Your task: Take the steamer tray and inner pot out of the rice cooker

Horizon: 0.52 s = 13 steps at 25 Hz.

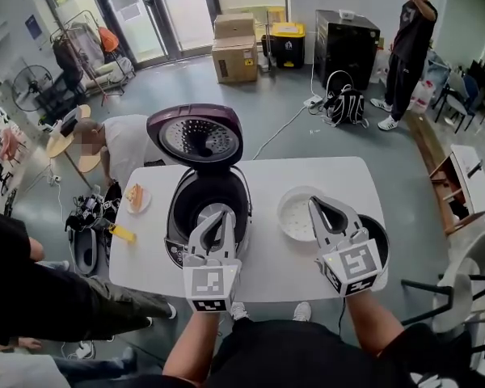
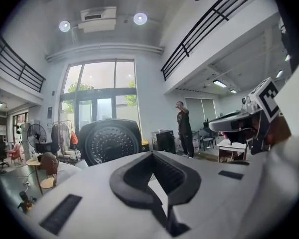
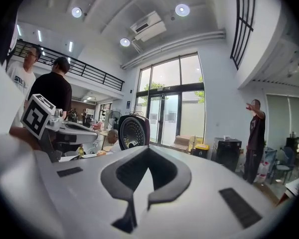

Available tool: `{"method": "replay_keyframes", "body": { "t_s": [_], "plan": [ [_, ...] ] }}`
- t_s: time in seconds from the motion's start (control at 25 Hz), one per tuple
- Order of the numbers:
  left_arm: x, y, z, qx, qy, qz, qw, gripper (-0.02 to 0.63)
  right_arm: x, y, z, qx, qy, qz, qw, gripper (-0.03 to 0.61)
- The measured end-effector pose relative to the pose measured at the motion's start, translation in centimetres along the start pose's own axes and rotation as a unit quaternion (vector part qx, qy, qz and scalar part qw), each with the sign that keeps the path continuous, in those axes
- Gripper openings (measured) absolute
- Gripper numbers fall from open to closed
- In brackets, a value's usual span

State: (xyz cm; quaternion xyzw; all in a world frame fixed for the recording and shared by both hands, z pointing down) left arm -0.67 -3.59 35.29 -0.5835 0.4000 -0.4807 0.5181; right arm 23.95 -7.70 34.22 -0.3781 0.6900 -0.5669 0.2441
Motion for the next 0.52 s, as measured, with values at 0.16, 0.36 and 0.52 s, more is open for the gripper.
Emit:
{"method": "replay_keyframes", "body": {
  "t_s": [0.16,0.36,0.52],
  "plan": [
    [-0.15,0.53,-0.38,0.005,-0.002,0.005,1.0000,-0.003,0.36,0.39,-0.37,-0.007,-0.009,0.003,1.000,-0.002],
    [-0.07,0.56,-0.59,0.007,-0.003,0.004,1.0000,-0.002,0.53,0.37,-0.54,-0.011,-0.010,0.002,1.000,-0.002],
    [-0.13,0.23,-0.76,0.006,0.000,0.000,1.0000,-0.003,0.55,0.21,-0.73,-0.013,-0.010,-0.002,1.000,-0.002]
  ]
}}
Point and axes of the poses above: the fingertips, and each gripper's own axes: x forward along the fingers, z to its right, y out of its top, the point moved 9 cm from there along -x, backward along the fingers, and after that the axes turned 7 degrees about -x, right-handed, at the moved point
